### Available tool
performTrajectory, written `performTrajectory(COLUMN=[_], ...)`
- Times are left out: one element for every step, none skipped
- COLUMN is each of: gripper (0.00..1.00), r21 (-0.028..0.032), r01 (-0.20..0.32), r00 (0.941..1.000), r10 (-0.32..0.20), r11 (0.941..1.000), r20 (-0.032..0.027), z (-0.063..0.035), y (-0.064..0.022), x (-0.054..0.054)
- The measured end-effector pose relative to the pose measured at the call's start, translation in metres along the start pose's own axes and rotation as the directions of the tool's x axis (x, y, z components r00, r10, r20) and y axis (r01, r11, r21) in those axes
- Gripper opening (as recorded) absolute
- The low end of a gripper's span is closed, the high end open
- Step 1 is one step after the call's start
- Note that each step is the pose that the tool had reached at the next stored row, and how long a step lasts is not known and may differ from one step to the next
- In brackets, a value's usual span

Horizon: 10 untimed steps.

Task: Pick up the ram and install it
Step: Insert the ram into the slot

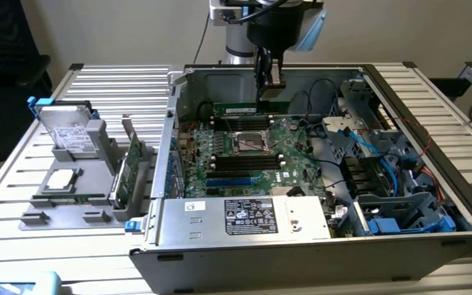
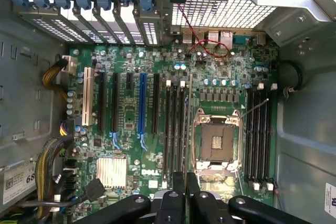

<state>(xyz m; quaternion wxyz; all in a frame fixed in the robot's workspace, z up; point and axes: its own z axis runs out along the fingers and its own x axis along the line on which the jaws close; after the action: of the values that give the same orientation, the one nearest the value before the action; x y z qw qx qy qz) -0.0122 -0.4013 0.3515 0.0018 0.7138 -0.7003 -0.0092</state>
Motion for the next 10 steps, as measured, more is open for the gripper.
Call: performTrajectory(gripper=[0.13,0.13,0.13,0.13,0.13,0.13,0.13,0.13,0.13,0.13], r21=[0.0001,0.0001,0.0000,0.0001,0.0000,0.0000,0.0000,-0.0001,-0.0002,-0.0002], r01=[0.000,0.000,0.000,0.000,0.000,0.000,0.000,0.000,0.000,0.000], r00=[1.0000,1.0000,1.0000,1.0000,1.0000,1.0000,1.0000,1.0000,1.0000,0.9999], r10=[0.000,0.000,0.000,0.000,0.000,0.000,0.000,0.000,0.000,0.000], r11=[1.0000,1.0000,1.0000,1.0000,1.0000,1.0000,1.0000,1.0000,1.0000,1.0000], r20=[0.0003,0.0003,0.0000,0.0001,-0.0002,-0.0010,-0.0022,-0.0043,-0.0075,-0.0102], z=[0.0006,0.0017,0.0033,0.0052,0.0069,0.0085,0.0098,0.0110,0.0120,0.0123], y=[0.0000,0.0000,0.0000,-0.0001,-0.0001,-0.0001,-0.0001,-0.0002,-0.0002,-0.0002], x=[0.000,0.000,0.000,0.000,0.000,0.000,0.000,0.000,0.000,0.000])
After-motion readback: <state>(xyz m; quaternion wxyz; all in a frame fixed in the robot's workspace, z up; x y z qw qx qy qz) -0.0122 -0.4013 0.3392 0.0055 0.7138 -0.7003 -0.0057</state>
